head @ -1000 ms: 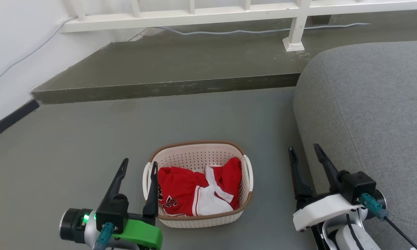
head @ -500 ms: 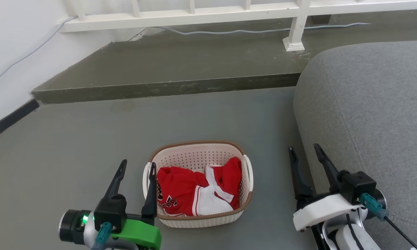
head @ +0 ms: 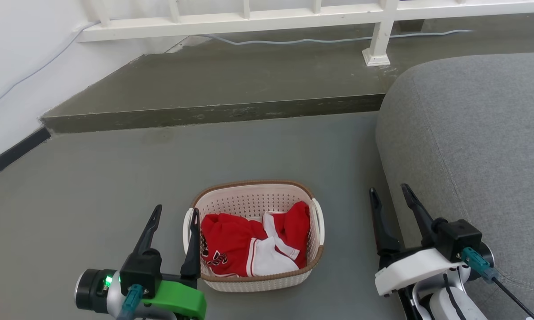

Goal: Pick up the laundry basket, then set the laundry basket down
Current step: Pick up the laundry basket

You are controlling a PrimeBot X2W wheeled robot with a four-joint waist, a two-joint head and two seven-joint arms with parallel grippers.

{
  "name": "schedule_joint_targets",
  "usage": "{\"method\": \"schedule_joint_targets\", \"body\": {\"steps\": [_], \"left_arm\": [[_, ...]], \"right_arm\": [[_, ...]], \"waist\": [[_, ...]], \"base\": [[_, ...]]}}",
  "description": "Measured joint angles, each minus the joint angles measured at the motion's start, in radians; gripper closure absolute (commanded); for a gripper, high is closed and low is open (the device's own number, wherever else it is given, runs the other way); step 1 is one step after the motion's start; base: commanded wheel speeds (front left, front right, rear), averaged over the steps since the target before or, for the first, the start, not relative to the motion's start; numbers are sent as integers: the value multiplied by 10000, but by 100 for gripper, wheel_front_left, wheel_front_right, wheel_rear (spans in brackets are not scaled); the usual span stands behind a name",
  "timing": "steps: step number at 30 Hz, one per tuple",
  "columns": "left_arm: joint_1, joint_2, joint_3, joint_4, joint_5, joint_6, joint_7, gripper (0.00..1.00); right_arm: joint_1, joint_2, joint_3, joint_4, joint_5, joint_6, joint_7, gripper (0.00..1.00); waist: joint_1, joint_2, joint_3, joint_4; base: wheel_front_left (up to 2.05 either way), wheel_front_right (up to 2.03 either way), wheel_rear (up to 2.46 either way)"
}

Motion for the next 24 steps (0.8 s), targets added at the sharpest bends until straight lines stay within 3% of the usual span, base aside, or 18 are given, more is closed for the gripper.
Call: {"method": "schedule_joint_targets", "body": {"steps": [12, 24], "left_arm": [[1, -6, 38, -2, 4, -2, 0, 0], [-585, -25, 230, 46, 44, -10, 0, 0]], "right_arm": [[52, 0, -17, -159, 236, -2, -2, 0], [-813, -2, -236, -178, 577, 21, -2, 0]], "waist": [[0, 0, 377, -21], [-1, 0, 1512, -144]], "base": [[0, 0, 0], [0, 0, 0]]}}
